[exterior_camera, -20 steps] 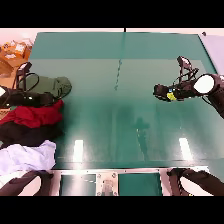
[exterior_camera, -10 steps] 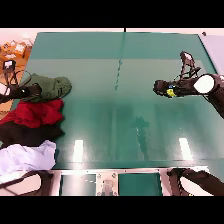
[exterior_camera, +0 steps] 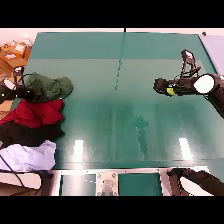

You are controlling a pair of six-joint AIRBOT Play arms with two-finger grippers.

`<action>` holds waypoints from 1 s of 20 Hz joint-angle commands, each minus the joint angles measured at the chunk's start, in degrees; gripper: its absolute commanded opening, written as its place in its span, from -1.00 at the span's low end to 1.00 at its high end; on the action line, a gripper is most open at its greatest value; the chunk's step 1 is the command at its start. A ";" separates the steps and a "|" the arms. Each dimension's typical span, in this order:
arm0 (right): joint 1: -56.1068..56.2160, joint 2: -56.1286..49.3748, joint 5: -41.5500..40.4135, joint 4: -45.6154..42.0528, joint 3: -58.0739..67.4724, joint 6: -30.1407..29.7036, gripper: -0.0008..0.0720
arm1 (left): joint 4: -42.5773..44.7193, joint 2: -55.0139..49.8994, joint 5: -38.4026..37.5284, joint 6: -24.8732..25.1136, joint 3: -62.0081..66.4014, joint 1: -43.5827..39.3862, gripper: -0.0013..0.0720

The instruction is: Fold the shirts.

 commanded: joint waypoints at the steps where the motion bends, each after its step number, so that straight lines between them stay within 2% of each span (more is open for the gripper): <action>1: -0.83 0.00 0.15 0.02 0.28 -0.02 -0.50 | -2.71 -0.39 -9.99 0.50 7.78 -0.02 -0.91; 2: -1.84 0.00 0.98 0.02 0.74 -0.04 -0.66 | -4.37 0.66 -12.11 0.48 11.67 -0.52 -0.91; 3: -3.06 0.00 2.27 0.02 1.29 -0.26 -0.68 | -5.33 2.12 -13.53 0.17 15.13 -1.53 -0.91; 4: -4.59 0.00 3.87 0.02 1.84 -0.57 -0.87 | -6.19 4.04 -14.73 -0.83 18.58 -3.13 -0.91; 5: -6.14 0.00 5.51 0.02 2.27 -1.57 -0.93 | -7.30 5.95 -15.72 -1.14 21.42 -5.20 -0.91; 11: -15.19 0.00 12.00 0.07 2.97 -3.10 -0.94 | -16.61 14.58 -18.12 -1.22 27.93 -26.01 -0.91; 15: -17.35 0.00 13.29 0.07 2.97 -3.23 -0.94 | -17.38 12.46 -17.46 -3.80 25.07 -41.05 -0.90; 18: -17.46 0.00 13.33 0.09 2.97 -3.23 -0.94 | -17.40 7.82 -17.00 -4.09 22.01 -48.68 -0.90; 19: -17.46 0.00 13.49 0.15 2.97 -3.23 -0.93 | -17.35 5.88 -17.35 -4.11 21.68 -50.12 -0.55; 20: -17.46 0.00 13.73 0.33 2.97 -3.23 -0.93 | -17.40 4.50 -17.59 -5.18 21.68 -50.47 0.32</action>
